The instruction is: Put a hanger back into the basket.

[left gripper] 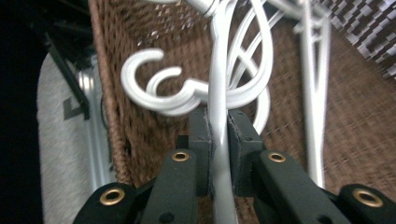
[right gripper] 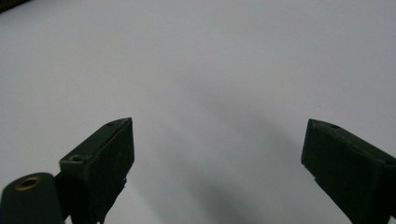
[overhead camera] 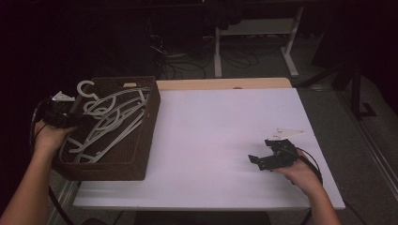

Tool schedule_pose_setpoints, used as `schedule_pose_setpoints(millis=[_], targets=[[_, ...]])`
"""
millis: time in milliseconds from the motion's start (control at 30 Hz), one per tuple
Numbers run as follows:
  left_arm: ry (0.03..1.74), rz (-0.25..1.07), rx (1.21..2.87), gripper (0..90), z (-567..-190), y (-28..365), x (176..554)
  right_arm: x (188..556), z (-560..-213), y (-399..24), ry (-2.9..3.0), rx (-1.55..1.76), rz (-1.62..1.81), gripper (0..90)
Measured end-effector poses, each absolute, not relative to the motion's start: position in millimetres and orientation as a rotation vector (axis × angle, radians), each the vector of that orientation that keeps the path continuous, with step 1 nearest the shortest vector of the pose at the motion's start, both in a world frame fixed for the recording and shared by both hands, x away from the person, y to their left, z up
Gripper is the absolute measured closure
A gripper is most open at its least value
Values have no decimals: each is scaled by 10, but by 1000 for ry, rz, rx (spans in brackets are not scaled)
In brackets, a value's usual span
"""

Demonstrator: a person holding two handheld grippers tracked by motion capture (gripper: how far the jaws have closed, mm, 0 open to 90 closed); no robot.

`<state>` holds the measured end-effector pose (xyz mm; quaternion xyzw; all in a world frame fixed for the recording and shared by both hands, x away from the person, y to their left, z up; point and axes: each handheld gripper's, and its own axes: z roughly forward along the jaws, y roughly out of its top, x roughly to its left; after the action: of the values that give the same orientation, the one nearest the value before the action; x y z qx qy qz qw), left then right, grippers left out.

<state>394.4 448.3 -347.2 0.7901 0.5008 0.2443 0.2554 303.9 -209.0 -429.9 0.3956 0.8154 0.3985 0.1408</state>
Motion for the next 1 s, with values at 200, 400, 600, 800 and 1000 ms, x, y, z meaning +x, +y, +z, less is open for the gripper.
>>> schedule_pose_setpoints(millis=[200,400,600,800,1000], targets=[[1332,659,2092,514,-3401,4498,3864,3037,-4293,-2089,2353,1143,1155,91],[1227,577,2008,375,-3254,4413,3752,3026,-4256,-2081,2353,1129,1167,91],[1073,448,1948,290,-3141,4162,3638,3022,-4156,-2079,2340,1114,1199,91],[920,374,1926,205,-3067,3771,3485,3024,-4012,-2078,2343,1108,1240,83],[798,318,1927,144,-3110,3346,3327,3020,-3873,-2063,2330,1093,1271,25]])
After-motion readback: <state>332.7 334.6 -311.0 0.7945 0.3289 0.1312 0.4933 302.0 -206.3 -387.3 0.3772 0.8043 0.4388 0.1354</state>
